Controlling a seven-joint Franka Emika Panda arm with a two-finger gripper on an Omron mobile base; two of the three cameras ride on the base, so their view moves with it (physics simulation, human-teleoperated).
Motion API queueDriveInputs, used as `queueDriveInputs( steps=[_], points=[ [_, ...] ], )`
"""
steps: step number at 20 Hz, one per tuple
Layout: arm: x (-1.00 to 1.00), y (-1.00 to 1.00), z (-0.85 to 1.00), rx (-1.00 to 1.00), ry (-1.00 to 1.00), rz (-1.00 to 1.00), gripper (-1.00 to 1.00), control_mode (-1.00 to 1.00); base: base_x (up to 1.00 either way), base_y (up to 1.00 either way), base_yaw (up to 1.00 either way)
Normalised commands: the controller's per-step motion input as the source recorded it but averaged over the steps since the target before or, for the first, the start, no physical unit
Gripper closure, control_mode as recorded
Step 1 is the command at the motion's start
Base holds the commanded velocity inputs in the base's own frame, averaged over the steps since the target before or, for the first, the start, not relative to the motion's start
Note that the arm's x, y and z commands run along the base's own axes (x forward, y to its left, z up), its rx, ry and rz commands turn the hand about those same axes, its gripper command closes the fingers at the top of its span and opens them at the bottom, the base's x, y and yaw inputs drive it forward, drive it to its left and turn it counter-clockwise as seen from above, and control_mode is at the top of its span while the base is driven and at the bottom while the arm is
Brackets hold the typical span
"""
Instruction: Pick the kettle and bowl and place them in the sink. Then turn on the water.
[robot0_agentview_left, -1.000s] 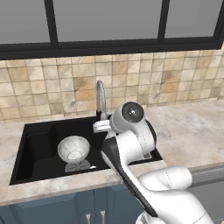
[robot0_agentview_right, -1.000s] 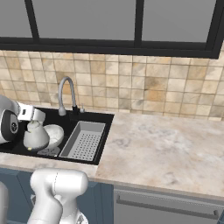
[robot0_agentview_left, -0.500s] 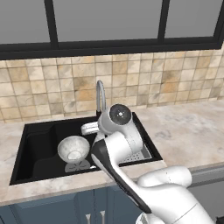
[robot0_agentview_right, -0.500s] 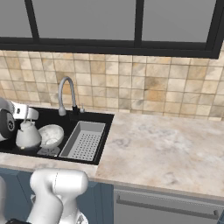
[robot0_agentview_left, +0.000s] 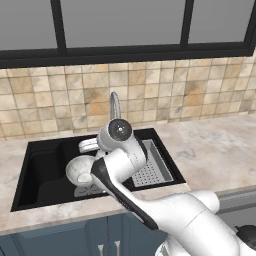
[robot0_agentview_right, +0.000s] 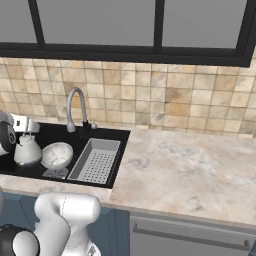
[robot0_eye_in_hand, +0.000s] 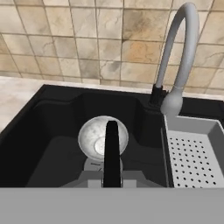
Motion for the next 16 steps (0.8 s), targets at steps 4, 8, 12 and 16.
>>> queueDriveInputs(
  steps=[4,8,12,16],
  points=[
    [0.25,0.38,-0.15,0.00,0.00,0.01,1.00,-1.00,0.00,0.00,0.00],
    [0.28,0.14,-0.14,0.00,-0.01,0.00,1.00,-1.00,0.00,0.00,0.00],
    [0.27,0.00,-0.16,0.00,-0.03,0.00,1.00,-1.00,0.00,0.00,0.00],
    [0.34,0.00,-0.18,0.00,-0.03,0.00,1.00,-1.00,0.00,0.00,0.00]
  ],
)
